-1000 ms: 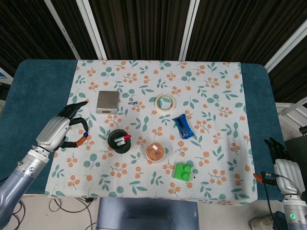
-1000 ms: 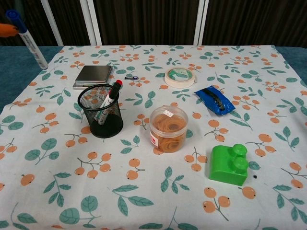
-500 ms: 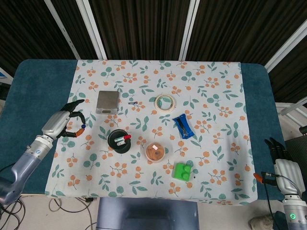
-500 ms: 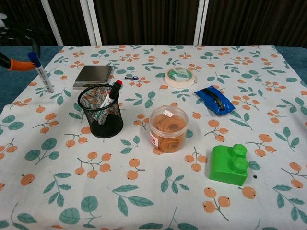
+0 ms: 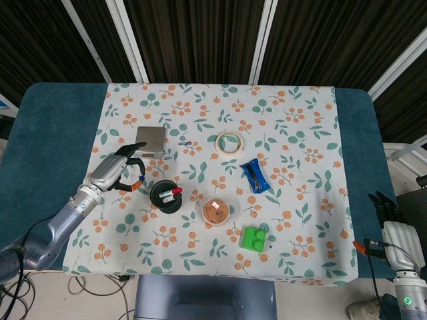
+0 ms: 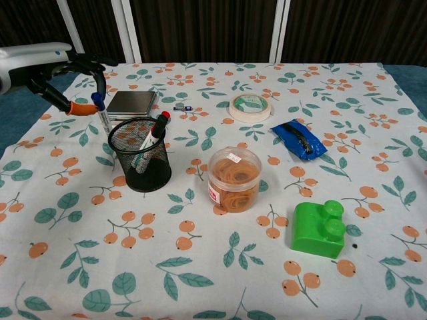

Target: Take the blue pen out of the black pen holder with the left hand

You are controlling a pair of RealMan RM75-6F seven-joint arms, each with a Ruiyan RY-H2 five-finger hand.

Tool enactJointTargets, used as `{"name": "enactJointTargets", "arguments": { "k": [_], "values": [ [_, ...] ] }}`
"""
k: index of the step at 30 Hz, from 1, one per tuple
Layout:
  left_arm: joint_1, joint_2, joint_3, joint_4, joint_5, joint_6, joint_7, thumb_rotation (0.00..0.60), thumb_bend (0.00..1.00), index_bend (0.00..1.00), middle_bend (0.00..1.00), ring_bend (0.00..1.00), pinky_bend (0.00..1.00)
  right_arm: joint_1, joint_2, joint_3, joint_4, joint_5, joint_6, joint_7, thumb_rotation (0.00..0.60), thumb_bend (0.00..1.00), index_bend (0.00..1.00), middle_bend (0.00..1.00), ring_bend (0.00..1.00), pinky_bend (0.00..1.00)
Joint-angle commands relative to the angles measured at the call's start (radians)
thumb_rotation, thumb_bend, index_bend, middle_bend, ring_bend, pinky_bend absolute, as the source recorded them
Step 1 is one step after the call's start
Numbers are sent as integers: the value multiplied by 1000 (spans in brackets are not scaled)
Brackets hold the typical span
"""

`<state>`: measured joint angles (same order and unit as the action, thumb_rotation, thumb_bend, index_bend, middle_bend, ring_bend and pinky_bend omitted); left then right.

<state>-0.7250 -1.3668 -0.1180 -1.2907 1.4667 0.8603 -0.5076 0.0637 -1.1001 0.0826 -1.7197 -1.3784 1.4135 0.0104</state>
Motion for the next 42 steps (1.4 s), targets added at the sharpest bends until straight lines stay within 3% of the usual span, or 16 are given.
{"name": "enactJointTargets", "arguments": {
  "k": [1,8,14,18,21,27,31,37,42],
  "values": [
    [-1,10,20,-15,5,-12,11,600,341,503,30,0,0,0,0,0,0,0,0,0,600,129,74,0,42,169],
    [0,98,41,-86,39,-2,13,600,200,354,8,0,0,1,-2,0,2,-2,-1,-3,600,129,74,0,42,169],
    [7,268,86,-231,97,1,27,600,132,212,0,0,0,2,-3,0,2,-1,-1,-4,600,129,74,0,42,169],
    [34,357,93,-308,102,47,80,600,131,199,0,0,0,2,-4,-1,2,-2,0,-6,600,130,74,0,43,169],
    [85,395,89,-337,82,130,186,600,132,198,0,0,0,1,-3,0,2,-1,0,-6,600,130,74,0,43,169],
    [253,389,76,-383,3,396,532,600,132,192,0,0,0,1,-4,0,1,0,-1,-8,600,130,74,0,42,169],
    [347,377,104,-416,-12,506,639,600,132,158,0,0,0,1,-4,0,1,0,1,-9,600,130,74,0,42,169],
    [471,351,157,-398,-17,599,605,600,133,144,0,0,0,2,-4,0,4,-6,2,-6,600,130,74,0,42,169],
    [532,322,171,-319,-40,608,467,600,136,144,0,0,0,2,-6,0,10,-22,11,1,600,130,71,0,42,169]
  ]
}}
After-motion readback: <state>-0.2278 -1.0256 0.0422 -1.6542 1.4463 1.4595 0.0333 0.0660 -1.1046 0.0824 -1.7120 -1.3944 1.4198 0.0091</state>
